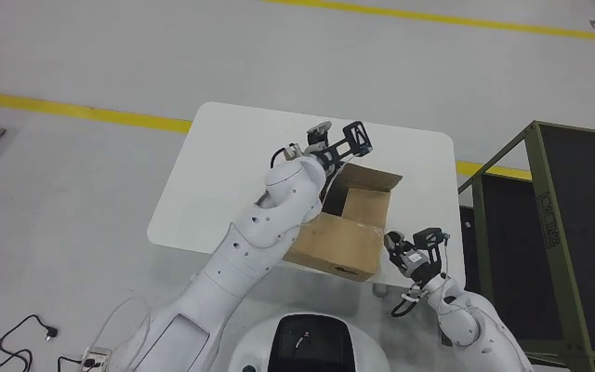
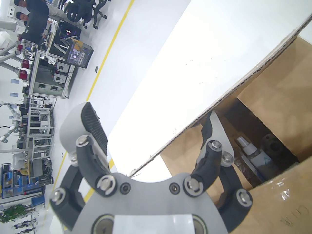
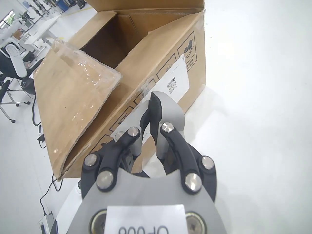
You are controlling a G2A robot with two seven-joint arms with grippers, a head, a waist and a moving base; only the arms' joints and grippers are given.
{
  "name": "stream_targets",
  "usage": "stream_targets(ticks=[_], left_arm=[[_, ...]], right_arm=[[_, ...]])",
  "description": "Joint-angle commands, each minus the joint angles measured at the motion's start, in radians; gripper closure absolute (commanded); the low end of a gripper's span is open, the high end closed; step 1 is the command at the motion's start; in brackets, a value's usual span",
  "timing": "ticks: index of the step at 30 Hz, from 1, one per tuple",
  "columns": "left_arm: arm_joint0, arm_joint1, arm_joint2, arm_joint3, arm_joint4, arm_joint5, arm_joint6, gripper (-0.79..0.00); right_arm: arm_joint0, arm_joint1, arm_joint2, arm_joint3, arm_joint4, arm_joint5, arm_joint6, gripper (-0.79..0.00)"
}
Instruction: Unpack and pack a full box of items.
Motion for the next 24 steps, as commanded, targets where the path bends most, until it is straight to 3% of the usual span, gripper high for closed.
stream_targets(ticks=[1, 15, 24], left_arm=[[-0.033, -0.012, 0.015, 0.058, -0.008, 0.029, 0.020, -0.785], [-0.222, -0.119, 0.122, 0.459, -0.100, 0.194, 0.130, -0.785], [-0.281, -0.178, 0.153, 0.628, -0.142, 0.259, 0.173, -0.785]], right_arm=[[-0.002, 0.000, 0.000, -0.001, 0.000, 0.005, -0.006, -0.046], [-0.058, 0.006, 0.050, -0.082, 0.004, 0.064, -0.050, -0.062], [-0.081, 0.007, 0.066, -0.110, -0.003, 0.106, -0.057, -0.049]])
